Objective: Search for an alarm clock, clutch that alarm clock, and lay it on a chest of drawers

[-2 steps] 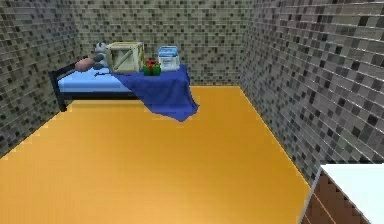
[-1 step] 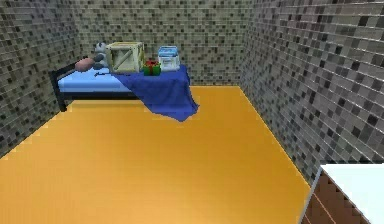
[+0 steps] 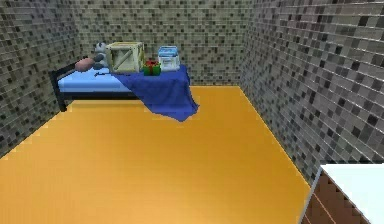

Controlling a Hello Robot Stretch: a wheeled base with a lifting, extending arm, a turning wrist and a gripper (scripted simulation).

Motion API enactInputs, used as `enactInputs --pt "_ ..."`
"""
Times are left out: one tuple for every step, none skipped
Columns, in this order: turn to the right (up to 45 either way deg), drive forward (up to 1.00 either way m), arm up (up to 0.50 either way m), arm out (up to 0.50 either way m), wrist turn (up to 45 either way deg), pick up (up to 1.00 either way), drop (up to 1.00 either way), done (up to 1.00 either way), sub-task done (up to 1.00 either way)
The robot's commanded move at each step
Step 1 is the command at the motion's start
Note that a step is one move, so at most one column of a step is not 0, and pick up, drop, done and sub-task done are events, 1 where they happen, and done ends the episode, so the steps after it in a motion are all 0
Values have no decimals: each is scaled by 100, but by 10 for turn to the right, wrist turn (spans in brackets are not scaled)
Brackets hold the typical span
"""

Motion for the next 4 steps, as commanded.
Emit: enactInputs --pt "0 0 0 0 -450 0 0 0 0" --pt "0 0 0 0 -450 0 0 0 0" --pt "0 0 0 -38 0 0 0 0 0" --pt "0 0 0 46 0 0 0 0 0"
